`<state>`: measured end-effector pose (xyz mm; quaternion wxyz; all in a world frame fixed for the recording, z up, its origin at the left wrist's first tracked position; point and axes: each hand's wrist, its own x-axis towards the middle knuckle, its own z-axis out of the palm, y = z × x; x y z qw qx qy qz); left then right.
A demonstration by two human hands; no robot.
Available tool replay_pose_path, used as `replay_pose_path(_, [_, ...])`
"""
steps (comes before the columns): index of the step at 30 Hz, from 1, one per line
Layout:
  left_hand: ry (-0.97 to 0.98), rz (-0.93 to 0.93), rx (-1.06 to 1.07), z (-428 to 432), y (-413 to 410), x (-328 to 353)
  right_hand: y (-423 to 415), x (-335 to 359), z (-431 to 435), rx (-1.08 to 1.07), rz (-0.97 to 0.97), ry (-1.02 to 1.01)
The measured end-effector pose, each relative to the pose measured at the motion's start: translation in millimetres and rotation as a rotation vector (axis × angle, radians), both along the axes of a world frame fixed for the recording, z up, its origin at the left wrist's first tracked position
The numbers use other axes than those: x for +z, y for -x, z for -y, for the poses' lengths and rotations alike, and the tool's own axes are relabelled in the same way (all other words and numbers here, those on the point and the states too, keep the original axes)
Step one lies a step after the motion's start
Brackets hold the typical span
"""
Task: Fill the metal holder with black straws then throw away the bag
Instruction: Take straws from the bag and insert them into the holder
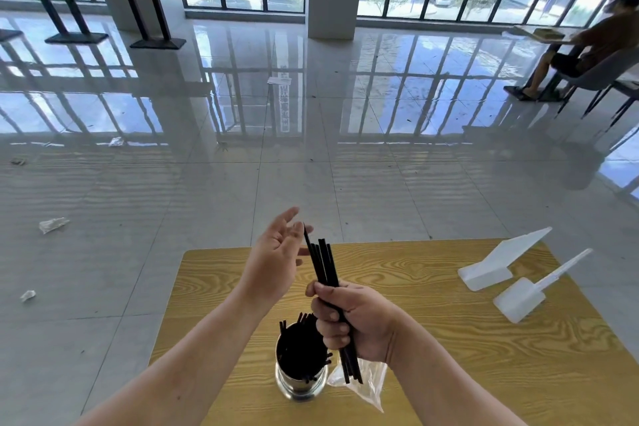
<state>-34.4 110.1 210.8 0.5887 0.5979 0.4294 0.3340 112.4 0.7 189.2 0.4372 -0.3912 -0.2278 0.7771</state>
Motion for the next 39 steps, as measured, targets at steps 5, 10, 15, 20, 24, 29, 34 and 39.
replay_pose_path(5, [-0.100,-0.087,0.008,-2.1,2.2,-6.8,0.2,2.2,-2.3,-0.003,0.013,0.010])
replay_pose_path(10, [0.080,0.000,-0.070,-2.1,2.2,-3.9,-1.2,7.2,-5.9,-0.016,-0.021,-0.003])
replay_pose_path(15, [0.314,-0.002,-0.263,1.1,-1.5,0.3,2.1,11.4,-6.9,0.010,-0.005,-0.036])
replay_pose_path(20, [0.351,0.024,-0.201,3.6,-3.7,8.1,2.3,13.0,-5.3,0.004,-0.002,-0.014])
replay_pose_path(24, [0.369,0.033,-0.202,4.7,-3.5,11.5,2.8,13.0,-4.7,0.008,0.005,-0.021])
replay_pose_path(29, [0.409,0.056,-0.210,6.7,-2.1,12.1,2.9,11.5,-2.7,0.012,0.011,-0.036])
replay_pose_path(34, [0.422,0.064,-0.185,7.1,-2.1,14.2,2.7,10.7,-1.1,0.010,-0.016,-0.033])
replay_pose_path(39, [0.387,0.012,-0.204,3.9,2.3,14.6,3.4,10.7,1.1,0.052,-0.001,-0.034])
